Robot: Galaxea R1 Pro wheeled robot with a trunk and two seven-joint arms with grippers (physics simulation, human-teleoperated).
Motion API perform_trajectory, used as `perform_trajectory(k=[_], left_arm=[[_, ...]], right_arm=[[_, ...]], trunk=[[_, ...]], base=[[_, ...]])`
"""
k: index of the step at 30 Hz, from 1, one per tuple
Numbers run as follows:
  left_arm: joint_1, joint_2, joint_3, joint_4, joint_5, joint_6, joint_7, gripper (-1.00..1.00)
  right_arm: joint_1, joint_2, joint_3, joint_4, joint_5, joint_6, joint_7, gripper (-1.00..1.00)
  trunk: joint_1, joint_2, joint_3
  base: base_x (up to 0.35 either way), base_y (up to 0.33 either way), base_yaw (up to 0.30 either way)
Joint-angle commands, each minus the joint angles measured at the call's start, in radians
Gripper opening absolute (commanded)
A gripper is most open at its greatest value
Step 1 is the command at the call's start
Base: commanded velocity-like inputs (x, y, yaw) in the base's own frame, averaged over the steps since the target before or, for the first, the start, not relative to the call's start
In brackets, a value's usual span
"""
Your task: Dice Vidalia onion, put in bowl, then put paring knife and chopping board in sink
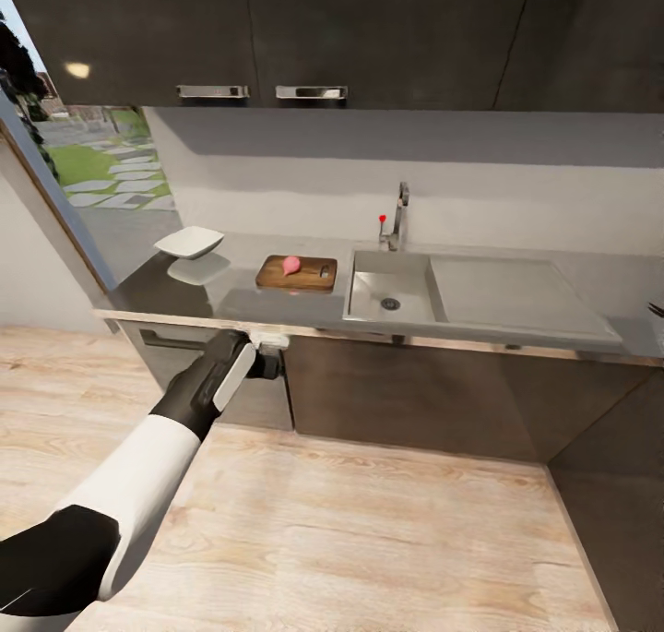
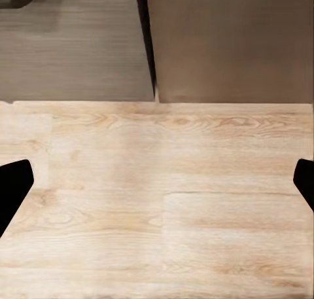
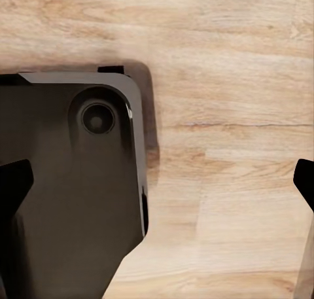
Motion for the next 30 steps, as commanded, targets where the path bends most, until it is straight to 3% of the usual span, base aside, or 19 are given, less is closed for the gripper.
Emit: perform_trajectory(k=[1, 4, 6, 13, 15, 17, 19, 20, 21, 25, 30], left_arm=[[-0.001, -0.001, -0.002, 0.041, 0.011, 0.000, 0.007, 1.00], [-0.001, -0.011, -0.001, 0.124, 0.012, -0.008, 0.003, 1.00], [-0.001, -0.021, -0.002, 0.212, 0.012, -0.060, 0.001, 1.00], [-0.001, -0.050, -0.003, 0.566, 0.012, -0.403, -0.004, 1.00], [-0.001, -0.054, -0.003, 0.635, 0.012, -0.469, -0.006, 1.00], [-0.001, -0.061, -0.003, 0.735, 0.012, -0.572, -0.020, 1.00], [0.000, -0.063, -0.002, 0.854, 0.013, -0.716, -0.062, 1.00], [0.000, -0.062, -0.002, 0.873, 0.013, -0.749, -0.076, 1.00], [0.012, -0.052, -0.001, 0.915, 0.013, -0.852, -0.134, 1.00], [0.098, -0.034, 0.000, 0.941, 0.013, -0.939, -0.187, 1.00], [0.215, -0.019, 0.000, 0.946, 0.014, -1.059, -0.197, 1.00]], right_arm=[[-0.001, -0.001, -0.006, 0.002, 0.011, -0.003, -0.005, 1.00], [-0.001, -0.001, -0.006, 0.002, 0.011, -0.003, -0.005, 1.00], [-0.001, 0.000, -0.006, 0.002, 0.011, -0.004, -0.005, 1.00], [-0.001, -0.001, -0.006, 0.002, 0.011, -0.003, -0.005, 1.00], [-0.001, 0.000, -0.007, 0.002, 0.011, -0.003, -0.005, 1.00], [-0.001, -0.001, -0.006, 0.002, 0.011, -0.003, -0.005, 1.00], [-0.001, -0.001, -0.006, 0.002, 0.011, -0.004, -0.005, 1.00], [-0.001, 0.000, -0.006, 0.002, 0.011, -0.004, -0.005, 1.00], [-0.001, -0.001, -0.006, 0.002, 0.011, -0.003, -0.005, 1.00], [-0.001, -0.001, -0.006, 0.002, 0.011, -0.004, -0.005, 1.00], [-0.001, -0.001, -0.006, 0.002, 0.011, -0.004, -0.005, 1.00]], trunk=[[0.001, -0.002, -0.002], [0.001, -0.002, -0.002], [0.001, -0.002, -0.002], [0.001, -0.002, -0.002], [0.001, -0.002, -0.002], [0.001, -0.002, -0.002], [0.001, -0.002, -0.002], [0.001, -0.002, -0.002], [0.001, -0.002, -0.002], [0.001, -0.002, -0.002], [0.001, -0.002, -0.002]], base=[[-0.005, 0.000, 0.000], [-0.002, 0.000, 0.000], [-0.001, 0.000, 0.000], [0.000, 0.000, 0.000], [0.000, 0.000, 0.000], [0.000, 0.000, 0.000], [0.000, 0.000, 0.000], [0.000, 0.000, 0.000], [0.000, 0.000, 0.000], [0.000, 0.000, 0.000], [0.000, 0.000, 0.000]])
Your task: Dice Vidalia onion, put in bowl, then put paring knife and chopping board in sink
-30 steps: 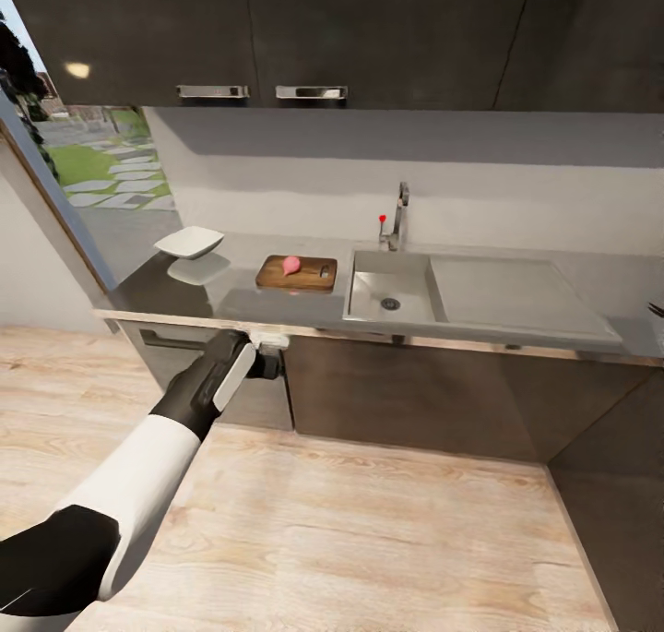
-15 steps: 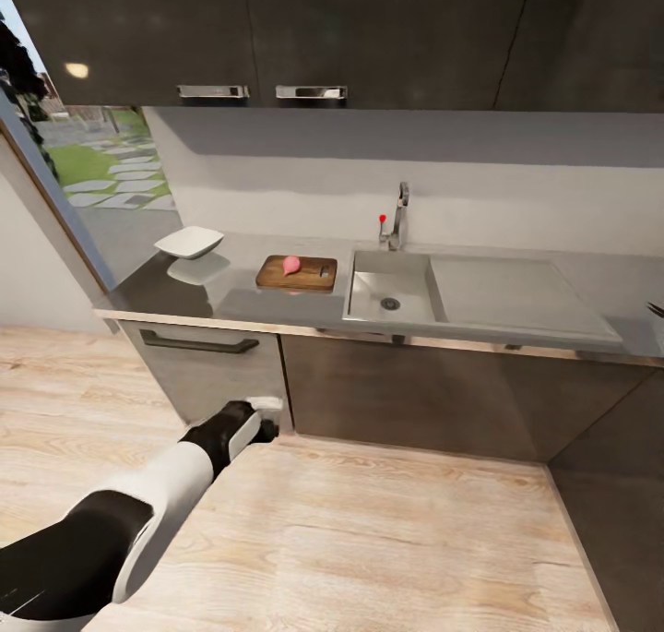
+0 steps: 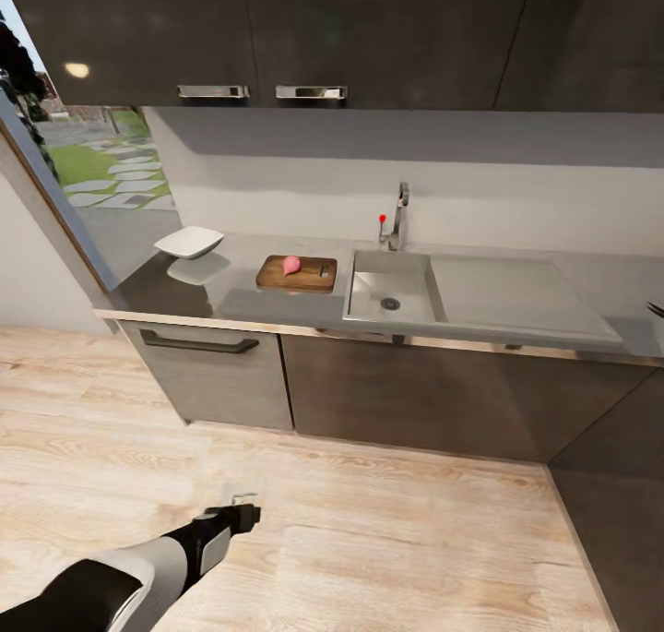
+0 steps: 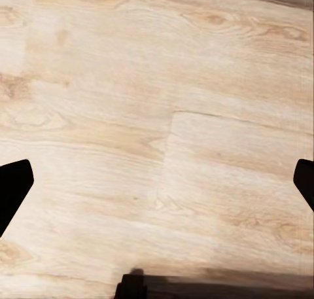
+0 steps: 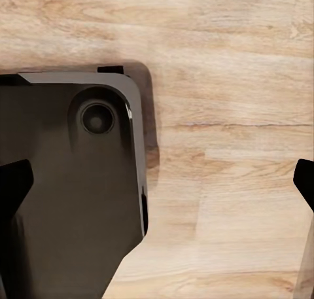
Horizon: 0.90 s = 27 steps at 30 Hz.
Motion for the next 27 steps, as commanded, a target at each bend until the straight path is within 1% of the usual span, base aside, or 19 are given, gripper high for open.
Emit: perform_trajectory(k=[1, 3, 7, 8, 12, 13, 15, 16, 18, 20, 21, 22, 23, 24, 27], left_arm=[[0.027, 0.004, -0.009, 0.004, 0.008, -0.028, 0.000, 1.00], [0.055, 0.009, -0.008, 0.004, 0.008, -0.043, -0.001, 1.00], [0.149, 0.033, -0.009, 0.005, 0.008, -0.086, -0.002, 1.00], [0.200, 0.047, -0.009, 0.005, 0.008, -0.134, -0.002, 1.00], [0.260, 0.065, -0.009, 0.005, 0.008, -0.202, -0.002, 1.00], [0.268, 0.068, -0.008, 0.005, 0.008, -0.210, -0.002, 1.00], [0.284, 0.084, -0.008, 0.005, 0.008, -0.232, -0.001, 1.00], [0.290, 0.096, -0.008, 0.005, 0.008, -0.243, -0.001, 1.00], [0.295, 0.108, -0.008, 0.005, 0.008, -0.256, -0.001, 1.00], [0.298, 0.114, -0.008, 0.005, 0.009, -0.273, -0.001, 1.00], [0.299, 0.115, -0.009, 0.005, 0.009, -0.291, -0.001, 1.00], [0.301, 0.116, -0.009, 0.005, 0.009, -0.349, 0.000, 1.00], [0.301, 0.116, -0.009, 0.005, 0.009, -0.366, 0.000, 1.00], [0.302, 0.116, -0.009, 0.006, 0.009, -0.396, 0.001, 1.00], [0.305, 0.116, -0.009, 0.006, 0.009, -0.435, 0.002, 1.00]], right_arm=[[-0.001, 0.000, -0.006, 0.002, 0.011, -0.004, -0.005, 1.00], [-0.001, 0.000, -0.006, 0.002, 0.011, -0.004, -0.005, 1.00], [-0.001, 0.000, -0.006, 0.002, 0.011, -0.004, -0.005, 1.00], [-0.001, 0.000, -0.006, 0.002, 0.011, -0.004, -0.005, 1.00], [-0.001, 0.000, -0.006, 0.002, 0.011, -0.003, -0.005, 1.00], [-0.001, 0.000, -0.006, 0.002, 0.011, -0.004, -0.005, 1.00], [-0.001, 0.001, -0.007, 0.001, 0.010, -0.005, -0.004, 1.00], [-0.001, 0.001, -0.009, 0.000, 0.010, -0.006, -0.003, 1.00], [-0.001, 0.003, -0.011, -0.004, 0.010, -0.008, -0.002, 1.00], [-0.001, 0.008, -0.012, -0.017, 0.009, -0.021, -0.003, 1.00], [-0.001, 0.010, -0.013, -0.033, 0.009, -0.040, -0.004, 1.00], [-0.001, 0.014, -0.014, -0.084, 0.008, -0.085, -0.006, 1.00], [-0.001, 0.016, -0.015, -0.099, 0.008, -0.093, -0.007, 1.00], [-0.001, 0.022, -0.015, -0.131, 0.008, -0.105, -0.007, 1.00], [-0.001, 0.031, -0.015, -0.195, 0.007, -0.119, -0.006, 1.00]], trunk=[[0.001, -0.002, -0.002], [0.001, -0.002, -0.002], [0.001, -0.002, -0.002], [0.001, -0.002, -0.002], [0.001, -0.002, -0.002], [0.001, -0.002, -0.002], [0.001, -0.002, -0.002], [0.001, -0.002, -0.002], [0.001, -0.002, -0.002], [0.001, -0.002, -0.002], [0.001, -0.002, -0.002], [0.001, -0.002, -0.002], [0.001, -0.002, -0.002], [0.001, -0.002, -0.002], [0.001, -0.002, -0.002]], base=[[0.000, 0.000, 0.000], [0.000, 0.000, 0.000], [0.000, 0.000, 0.000], [0.000, 0.000, 0.000], [0.000, 0.000, 0.000], [0.000, 0.000, 0.000], [0.000, 0.000, 0.000], [0.000, 0.000, 0.000], [0.000, 0.000, 0.000], [0.000, 0.000, 0.000], [0.000, 0.000, 0.000], [0.000, 0.000, 0.000], [0.000, 0.000, 0.000], [0.000, 0.000, 0.000], [0.000, 0.000, 0.000]])
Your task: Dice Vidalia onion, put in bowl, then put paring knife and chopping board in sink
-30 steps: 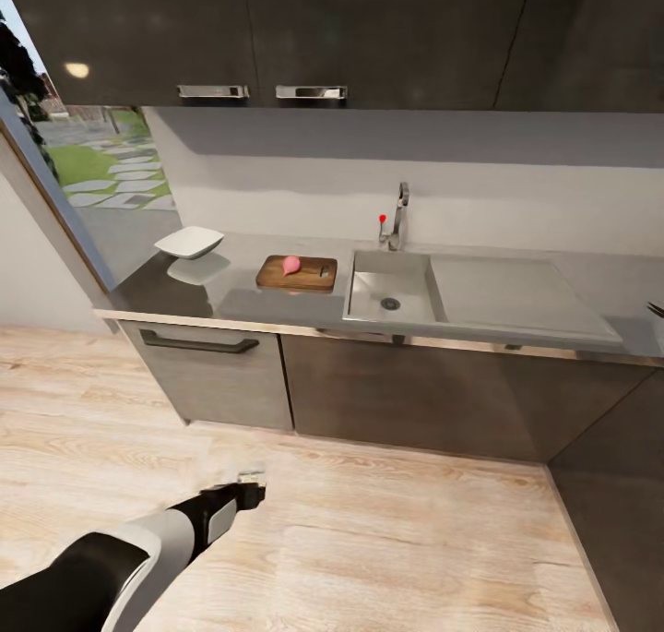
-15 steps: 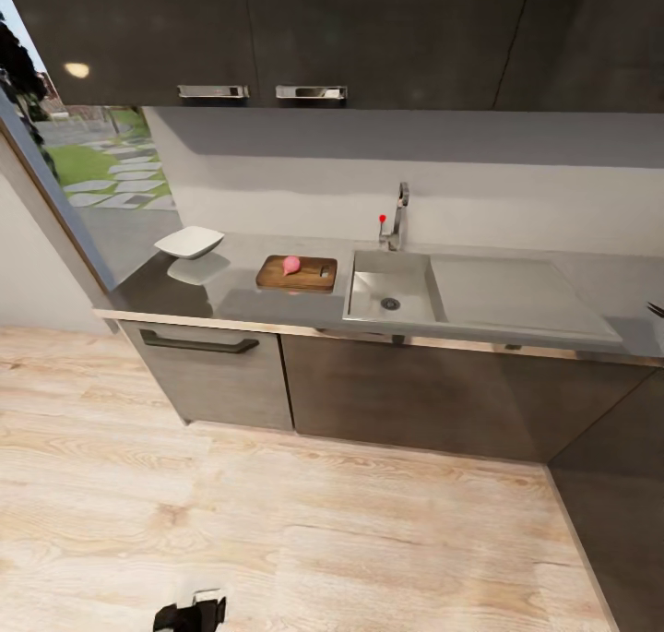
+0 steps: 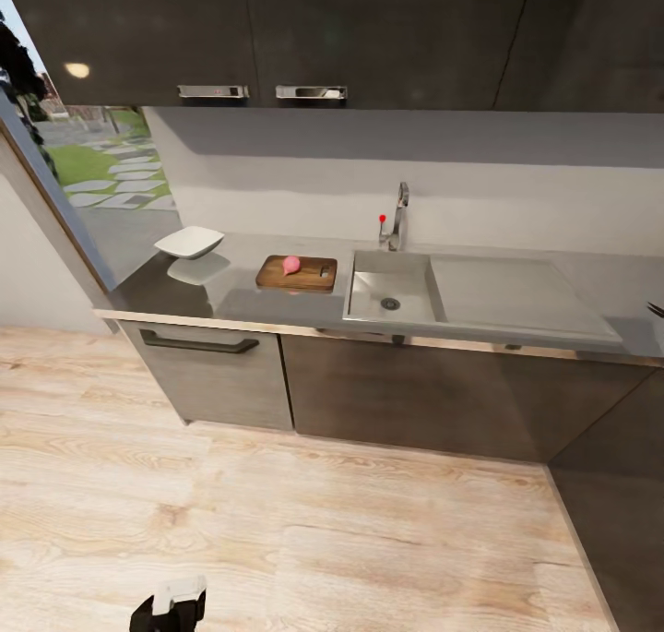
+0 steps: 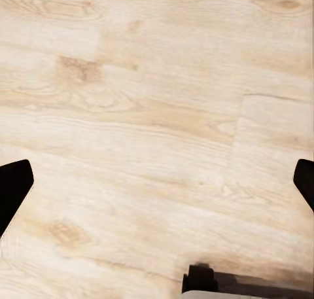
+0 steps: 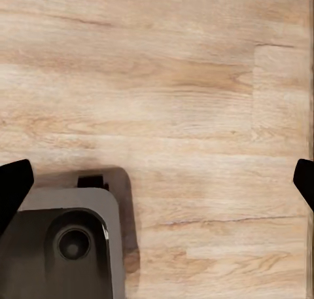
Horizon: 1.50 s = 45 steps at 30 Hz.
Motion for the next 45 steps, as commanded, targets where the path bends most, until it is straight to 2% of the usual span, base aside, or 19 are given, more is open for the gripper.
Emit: perform_trajectory(k=[1, 5, 29, 45], left_arm=[[-0.001, -0.001, -0.009, 0.004, 0.003, -0.009, 0.003, 1.00], [0.002, -0.001, -0.008, 0.003, 0.003, -0.021, 0.003, 1.00], [0.003, 0.001, -0.007, 0.002, 0.003, -0.024, 0.008, 1.00], [0.003, 0.003, -0.007, 0.002, 0.003, -0.022, 0.010, 1.00]], right_arm=[[-0.001, 0.003, -0.005, -0.028, 0.010, -0.008, -0.004, 1.00], [-0.001, 0.012, -0.004, -0.080, 0.011, -0.023, 0.000, 1.00], [-0.001, 0.014, 0.000, -0.078, 0.011, -0.044, 0.000, 1.00], [-0.001, 0.015, 0.000, -0.078, 0.010, -0.054, 0.000, 1.00]], trunk=[[0.001, -0.002, -0.002], [0.001, -0.002, -0.002], [0.001, -0.002, -0.002], [0.001, -0.002, 0.008]], base=[[0.000, 0.000, 0.000], [0.000, 0.000, 0.000], [0.000, 0.000, -0.002], [0.000, 0.000, -0.207]])
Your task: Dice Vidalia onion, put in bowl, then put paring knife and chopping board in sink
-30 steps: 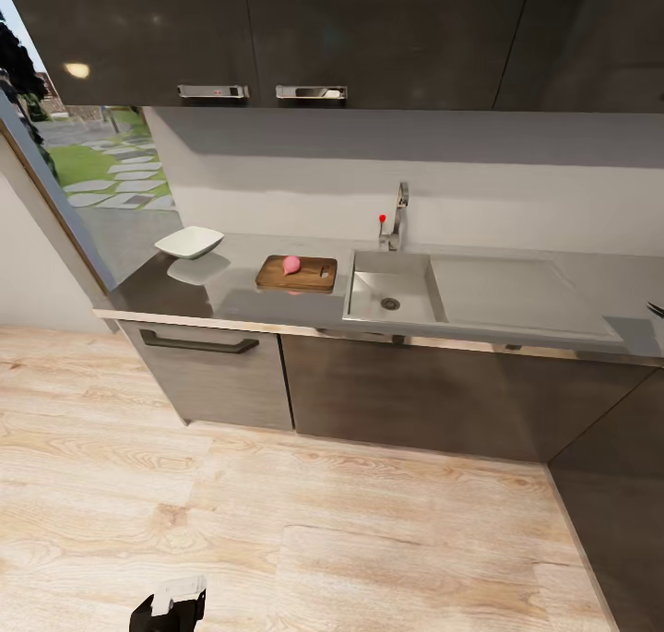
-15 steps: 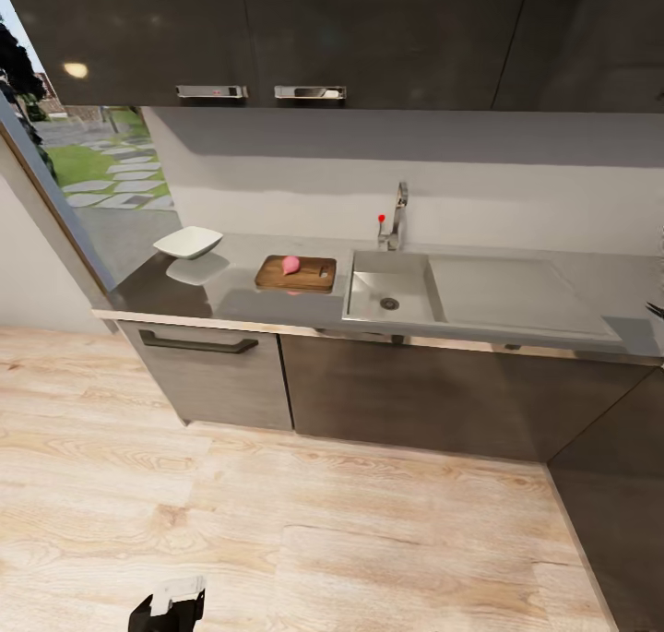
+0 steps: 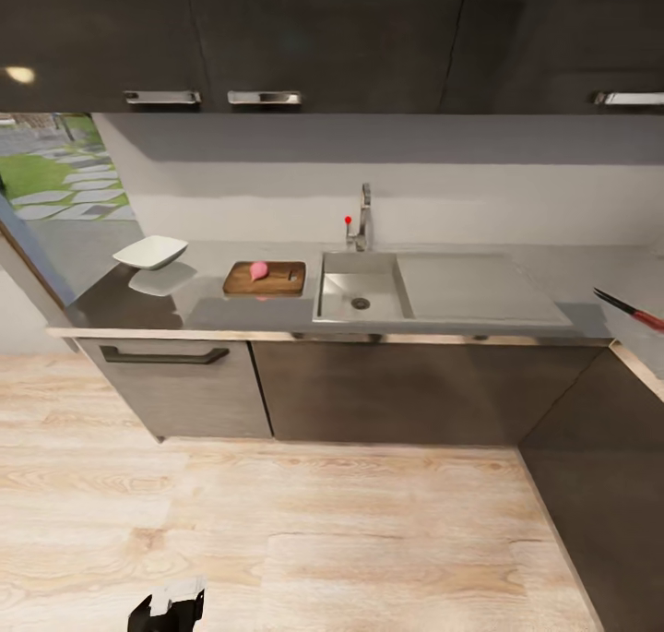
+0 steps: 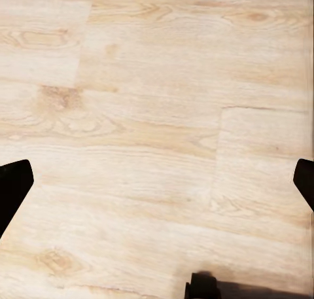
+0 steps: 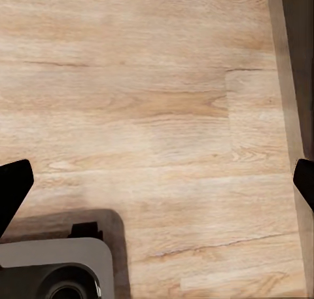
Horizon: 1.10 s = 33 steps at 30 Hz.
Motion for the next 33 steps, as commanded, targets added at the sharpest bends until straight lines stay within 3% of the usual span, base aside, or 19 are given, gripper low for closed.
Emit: perform_trajectory(k=[1, 14, 33], left_arm=[[-0.001, 0.000, -0.009, 0.003, 0.003, -0.005, 0.003, 1.00], [-0.001, -0.002, -0.009, 0.003, 0.003, -0.004, 0.003, 1.00], [-0.001, -0.003, -0.010, 0.003, 0.003, -0.004, 0.000, 1.00]], right_arm=[[-0.001, 0.000, -0.005, 0.002, 0.010, -0.006, -0.005, 1.00], [-0.001, 0.000, -0.004, 0.003, 0.010, -0.016, -0.006, 1.00], [-0.001, 0.002, -0.004, 0.003, 0.010, -0.016, -0.006, 1.00]], trunk=[[0.001, -0.002, -0.001], [0.001, -0.002, 0.015], [0.001, -0.002, 0.045]], base=[[0.000, 0.000, -0.227], [0.000, 0.000, -0.179], [0.000, 0.000, -0.011]])
